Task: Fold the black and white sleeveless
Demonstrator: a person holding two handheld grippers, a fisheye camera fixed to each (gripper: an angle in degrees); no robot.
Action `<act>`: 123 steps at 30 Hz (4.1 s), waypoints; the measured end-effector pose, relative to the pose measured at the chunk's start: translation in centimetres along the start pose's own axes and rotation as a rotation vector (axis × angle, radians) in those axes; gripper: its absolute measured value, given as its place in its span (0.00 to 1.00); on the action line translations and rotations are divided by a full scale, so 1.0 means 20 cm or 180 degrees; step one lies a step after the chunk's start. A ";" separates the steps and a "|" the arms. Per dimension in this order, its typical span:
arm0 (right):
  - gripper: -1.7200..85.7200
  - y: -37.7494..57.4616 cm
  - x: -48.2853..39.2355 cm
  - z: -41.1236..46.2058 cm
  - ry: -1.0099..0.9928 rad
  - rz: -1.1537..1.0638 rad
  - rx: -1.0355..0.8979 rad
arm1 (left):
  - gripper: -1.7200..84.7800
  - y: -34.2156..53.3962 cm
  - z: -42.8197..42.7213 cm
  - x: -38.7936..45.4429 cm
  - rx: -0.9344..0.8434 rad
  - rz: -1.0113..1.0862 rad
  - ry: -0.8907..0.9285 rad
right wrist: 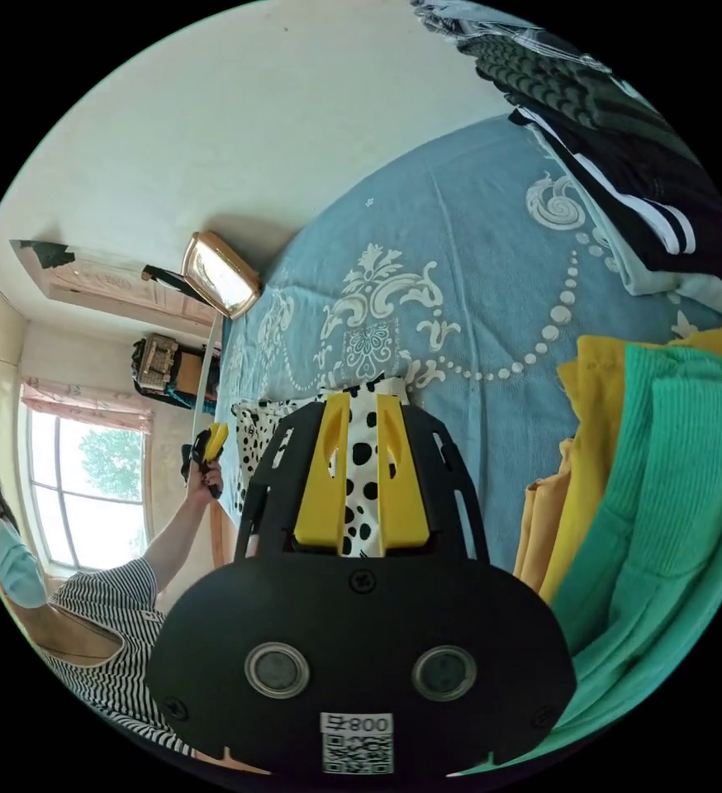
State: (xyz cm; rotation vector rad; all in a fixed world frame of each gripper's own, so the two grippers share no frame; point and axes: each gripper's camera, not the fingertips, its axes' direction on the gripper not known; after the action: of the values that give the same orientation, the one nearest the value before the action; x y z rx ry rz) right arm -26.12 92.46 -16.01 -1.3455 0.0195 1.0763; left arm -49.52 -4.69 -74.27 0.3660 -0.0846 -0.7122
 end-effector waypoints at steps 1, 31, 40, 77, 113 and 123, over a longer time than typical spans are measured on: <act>0.09 0.00 -0.02 0.00 -0.0002 -0.0044 0.0034 | 0.10 0.01 0.03 0.02 -0.0051 0.0077 -0.0027; 0.03 0.08 -1.13 1.11 0.1249 -0.1533 -0.0282 | 0.03 0.34 1.21 0.28 -0.0979 0.1945 -0.1982; 0.02 0.09 -1.10 1.23 0.1482 -0.1290 -0.0450 | 0.04 0.26 1.31 0.07 -0.1166 0.1722 -0.2155; 0.03 1.07 -0.67 0.30 0.1193 -0.1045 0.0024 | 0.10 0.56 -0.03 -0.25 -0.0505 0.1147 -0.1912; 0.03 1.80 0.52 -0.46 0.0481 -0.0082 -0.0554 | 0.09 1.20 -0.13 -1.14 -0.0663 0.0305 -0.1798; 0.03 1.77 0.58 -0.58 0.0335 -0.0069 -0.0489 | 0.11 1.78 0.82 -0.77 -0.1560 0.1924 -0.1124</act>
State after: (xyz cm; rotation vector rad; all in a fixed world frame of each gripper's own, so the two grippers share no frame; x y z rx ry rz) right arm -35.57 85.14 -53.14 -1.5367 -0.0001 1.0040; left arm -42.25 25.33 -45.60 -0.2582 -0.3325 -0.1734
